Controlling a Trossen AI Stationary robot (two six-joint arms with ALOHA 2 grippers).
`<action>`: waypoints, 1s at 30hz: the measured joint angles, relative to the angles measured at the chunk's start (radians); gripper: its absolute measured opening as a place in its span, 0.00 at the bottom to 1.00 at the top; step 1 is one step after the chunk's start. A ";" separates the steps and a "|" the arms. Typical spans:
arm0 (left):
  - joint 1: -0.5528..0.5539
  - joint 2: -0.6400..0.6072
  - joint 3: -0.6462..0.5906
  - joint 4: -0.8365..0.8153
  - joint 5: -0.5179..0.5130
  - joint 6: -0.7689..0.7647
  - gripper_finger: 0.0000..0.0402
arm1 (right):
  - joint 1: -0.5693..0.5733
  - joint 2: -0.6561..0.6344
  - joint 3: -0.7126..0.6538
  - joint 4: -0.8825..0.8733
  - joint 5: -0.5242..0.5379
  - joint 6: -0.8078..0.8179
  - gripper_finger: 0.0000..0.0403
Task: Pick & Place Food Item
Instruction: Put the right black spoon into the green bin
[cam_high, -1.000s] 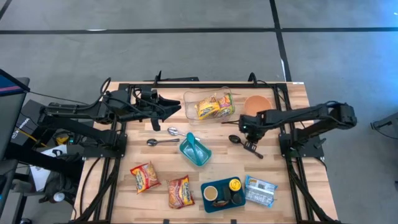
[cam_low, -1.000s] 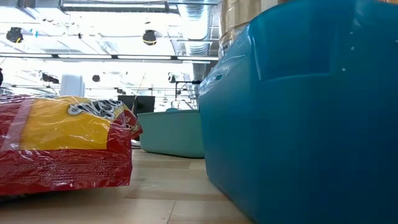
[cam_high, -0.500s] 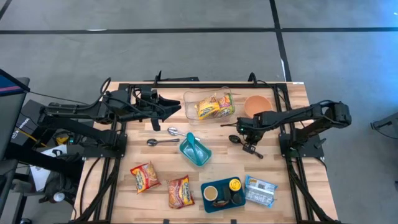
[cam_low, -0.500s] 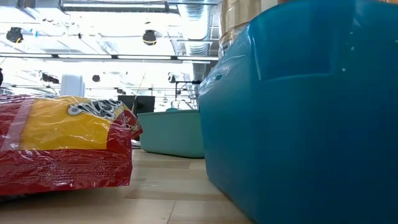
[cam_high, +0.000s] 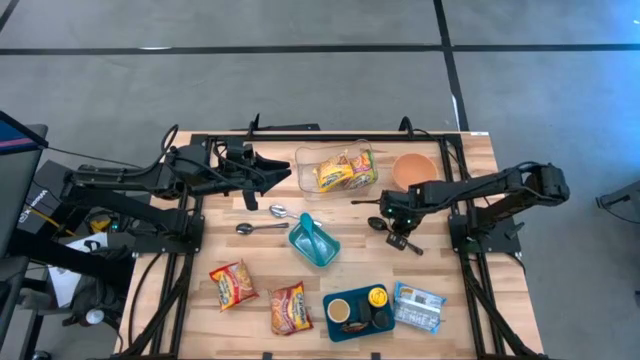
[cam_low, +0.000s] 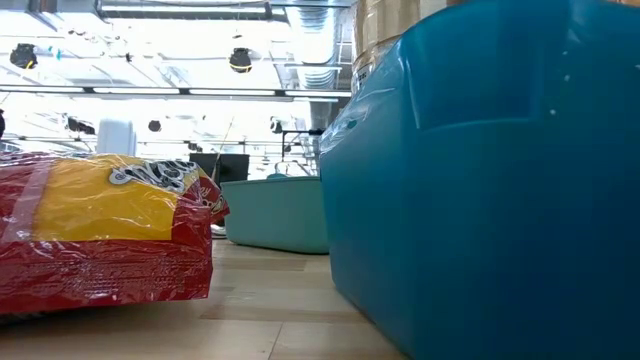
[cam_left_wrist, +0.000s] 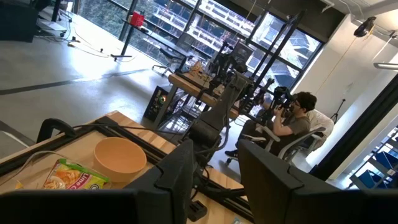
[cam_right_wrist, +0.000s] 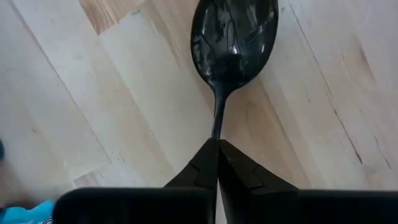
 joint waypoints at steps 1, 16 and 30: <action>0.000 0.000 0.000 0.000 0.000 0.000 0.31 | 0.000 0.000 0.000 0.000 0.000 0.000 0.02; 0.000 0.000 0.000 0.000 0.004 0.000 0.31 | 0.000 0.054 0.000 0.077 0.027 0.026 0.25; 0.000 0.000 0.000 0.000 0.003 0.000 0.31 | 0.056 0.130 0.004 0.079 0.125 0.029 0.24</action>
